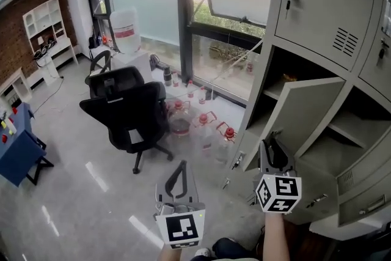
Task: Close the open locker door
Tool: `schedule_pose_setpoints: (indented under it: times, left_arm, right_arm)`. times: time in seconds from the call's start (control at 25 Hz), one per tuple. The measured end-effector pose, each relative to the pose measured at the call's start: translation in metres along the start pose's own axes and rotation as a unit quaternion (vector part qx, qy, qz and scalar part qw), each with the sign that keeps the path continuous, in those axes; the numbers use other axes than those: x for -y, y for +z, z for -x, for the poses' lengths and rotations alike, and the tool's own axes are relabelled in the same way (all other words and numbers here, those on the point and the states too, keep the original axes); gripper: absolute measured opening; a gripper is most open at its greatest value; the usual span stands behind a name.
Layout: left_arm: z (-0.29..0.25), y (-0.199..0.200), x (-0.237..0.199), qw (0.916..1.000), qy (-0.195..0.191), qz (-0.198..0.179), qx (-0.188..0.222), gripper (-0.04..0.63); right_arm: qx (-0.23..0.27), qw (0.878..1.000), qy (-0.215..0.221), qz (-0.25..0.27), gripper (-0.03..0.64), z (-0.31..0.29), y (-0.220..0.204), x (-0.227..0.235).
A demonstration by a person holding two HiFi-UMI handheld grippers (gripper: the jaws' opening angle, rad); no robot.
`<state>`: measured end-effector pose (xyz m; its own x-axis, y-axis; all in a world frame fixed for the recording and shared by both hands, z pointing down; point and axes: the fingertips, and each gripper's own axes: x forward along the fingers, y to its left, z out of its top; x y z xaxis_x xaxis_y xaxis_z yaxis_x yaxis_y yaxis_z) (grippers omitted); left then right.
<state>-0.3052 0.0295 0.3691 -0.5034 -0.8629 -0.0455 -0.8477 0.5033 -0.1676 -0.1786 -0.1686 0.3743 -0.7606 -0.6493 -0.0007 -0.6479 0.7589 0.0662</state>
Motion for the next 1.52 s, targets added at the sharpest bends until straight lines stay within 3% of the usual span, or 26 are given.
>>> schedule_pose_setpoints:
  times: [0.28,0.4,0.48,1.0,1.52]
  left_arm:
    - [-0.041,-0.004,0.002,0.9991,-0.032,0.029,-0.003,0.002]
    - [-0.062,-0.002,0.001,0.9986,-0.043,0.029,0.006,0.002]
    - [-0.078,-0.001,-0.001,0.9986,-0.047,0.021,0.009,0.002]
    - [-0.183,0.009,-0.003,0.9971,-0.074,0.014,0.016,0.002]
    - [-0.230,0.010,0.025,0.9926,-0.117,0.026,0.022,0.002]
  right_arm:
    - [-0.010,1.000,-0.014,0.012,0.117,-0.030,0.001,-0.002]
    - [-0.003,0.999,-0.027,0.021,0.111,-0.043,0.001,0.001]
    - [0.000,0.999,-0.041,0.022,0.062,-0.050,0.000,0.007]
    - [0.013,0.996,-0.077,0.031,0.051,-0.112,0.002,0.024]
    - [0.006,0.995,-0.094,0.033,0.044,-0.141,0.002,0.038]
